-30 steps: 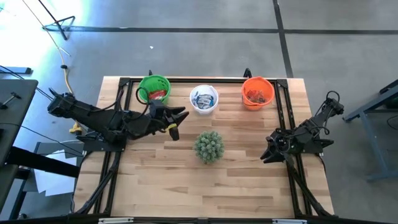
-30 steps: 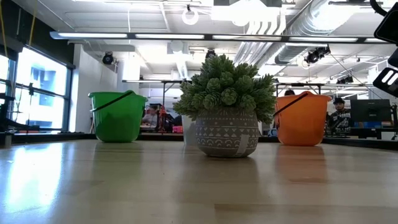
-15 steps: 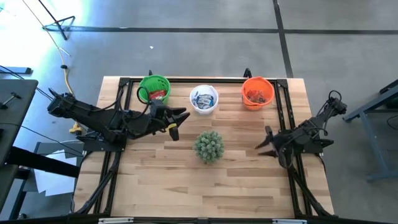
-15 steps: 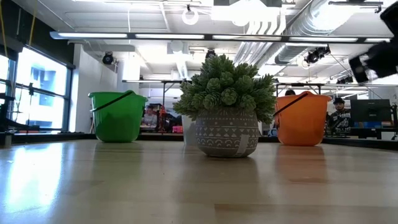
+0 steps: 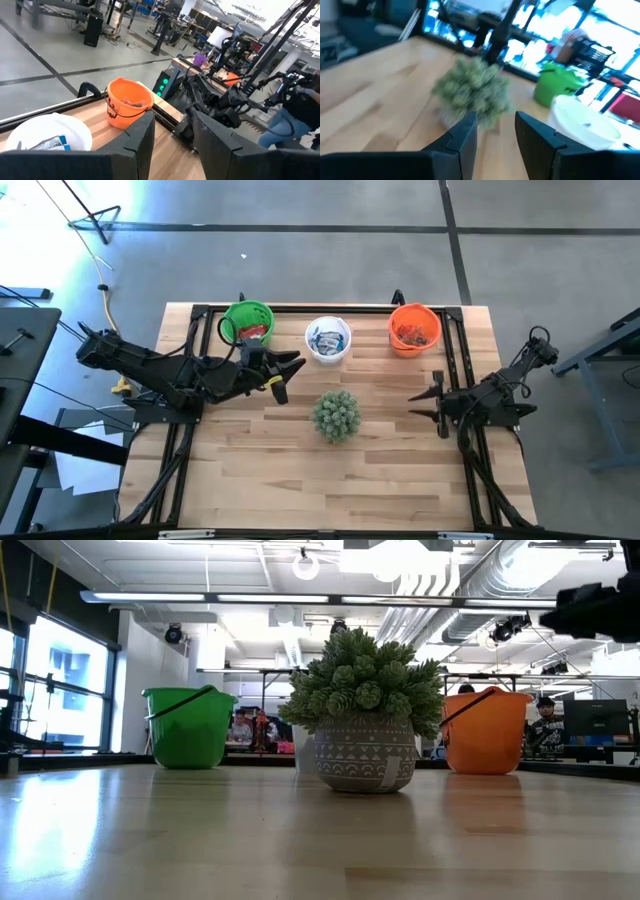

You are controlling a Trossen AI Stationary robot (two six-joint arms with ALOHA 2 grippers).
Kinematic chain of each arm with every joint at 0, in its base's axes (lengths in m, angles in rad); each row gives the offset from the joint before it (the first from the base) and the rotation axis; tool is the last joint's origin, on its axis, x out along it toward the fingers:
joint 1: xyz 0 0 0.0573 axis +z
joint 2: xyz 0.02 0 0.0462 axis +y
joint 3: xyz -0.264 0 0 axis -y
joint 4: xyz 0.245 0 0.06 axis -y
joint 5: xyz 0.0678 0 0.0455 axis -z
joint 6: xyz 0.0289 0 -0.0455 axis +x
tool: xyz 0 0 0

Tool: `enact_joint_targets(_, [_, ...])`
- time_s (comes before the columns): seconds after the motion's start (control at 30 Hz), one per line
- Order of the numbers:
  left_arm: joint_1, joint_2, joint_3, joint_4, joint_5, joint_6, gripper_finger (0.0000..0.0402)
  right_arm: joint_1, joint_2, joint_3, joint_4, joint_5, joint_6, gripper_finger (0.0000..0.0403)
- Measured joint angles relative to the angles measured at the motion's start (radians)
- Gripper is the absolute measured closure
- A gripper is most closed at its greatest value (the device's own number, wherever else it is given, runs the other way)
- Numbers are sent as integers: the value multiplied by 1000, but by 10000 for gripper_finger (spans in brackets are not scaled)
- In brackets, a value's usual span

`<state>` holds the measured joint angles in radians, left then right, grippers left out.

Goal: Sort candy
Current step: Return to Home Position

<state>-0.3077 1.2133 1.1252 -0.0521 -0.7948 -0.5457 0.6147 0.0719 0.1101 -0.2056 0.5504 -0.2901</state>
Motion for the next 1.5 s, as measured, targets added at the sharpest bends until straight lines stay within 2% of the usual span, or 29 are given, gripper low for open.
enact_joint_targets(0.13, [0, 0, 0, 0, 0, 0, 280, 0, 0, 0, 61, 16, 1, 274])
enact_joint_targets(0.63, [21, 0, 0, -1, -1, -13, 280, 0, -23, -16, 61, 14, 1, 274])
enact_joint_targets(0.9, [20, 0, 0, 17, 0, -26, 280, 0, -71, -100, 284, -1, -1, 274])
enact_joint_targets(1.3, [20, 0, 0, 29, -6, -25, 280, 1, -71, -100, 283, -4, 1, 274])
enact_joint_targets(1.5, [20, 0, 0, 28, -118, 0, 280, 1, -65, -100, 283, -4, 1, 274])
